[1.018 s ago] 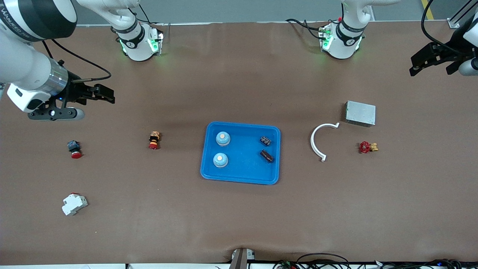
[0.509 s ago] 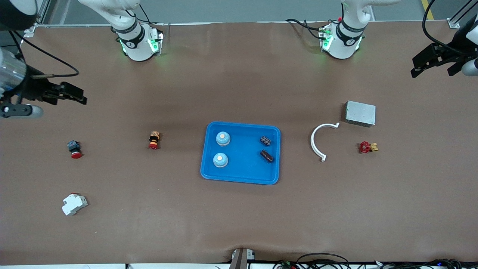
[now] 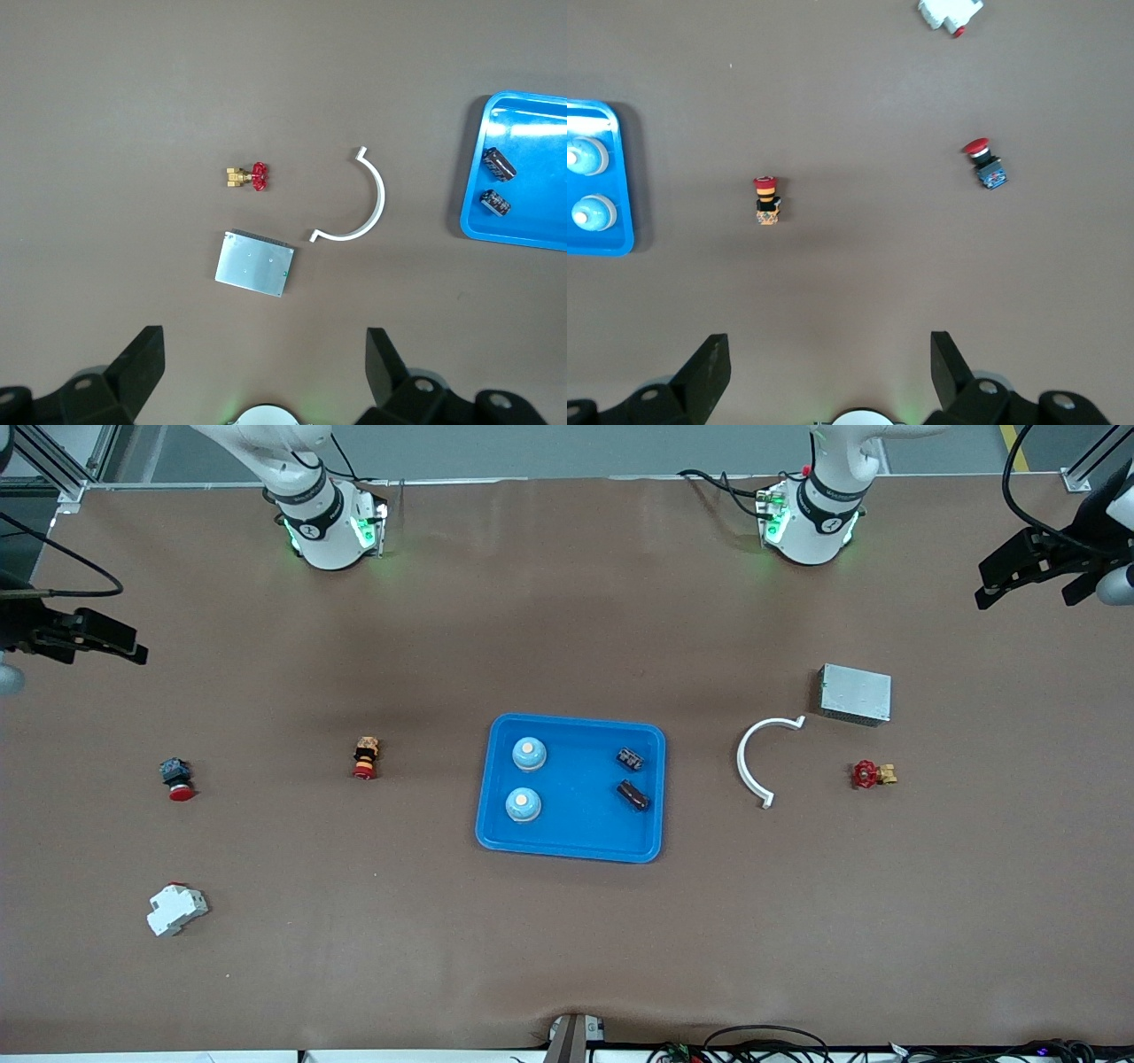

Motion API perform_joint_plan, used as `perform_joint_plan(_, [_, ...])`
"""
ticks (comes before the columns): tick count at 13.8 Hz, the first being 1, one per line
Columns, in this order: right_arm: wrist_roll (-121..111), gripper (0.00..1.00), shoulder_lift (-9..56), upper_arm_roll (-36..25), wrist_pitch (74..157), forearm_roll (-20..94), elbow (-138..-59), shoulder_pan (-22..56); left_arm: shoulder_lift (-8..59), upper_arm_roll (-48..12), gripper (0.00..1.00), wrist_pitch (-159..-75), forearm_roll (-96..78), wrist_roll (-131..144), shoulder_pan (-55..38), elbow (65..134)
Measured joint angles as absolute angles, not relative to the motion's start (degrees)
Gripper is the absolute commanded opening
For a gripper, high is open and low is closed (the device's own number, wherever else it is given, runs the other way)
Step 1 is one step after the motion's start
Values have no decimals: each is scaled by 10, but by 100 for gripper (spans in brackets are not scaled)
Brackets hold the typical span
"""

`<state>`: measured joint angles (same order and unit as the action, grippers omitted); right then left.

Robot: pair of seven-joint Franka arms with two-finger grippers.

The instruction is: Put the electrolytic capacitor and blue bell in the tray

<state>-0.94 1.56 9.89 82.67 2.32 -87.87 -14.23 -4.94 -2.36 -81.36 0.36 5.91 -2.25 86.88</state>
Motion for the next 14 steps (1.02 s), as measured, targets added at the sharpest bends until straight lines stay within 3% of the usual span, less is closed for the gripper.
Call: perform_joint_plan(14, [-7,100,17,105,821,22,-872,-149,-49,-23,100,-814,4,59,-22,869])
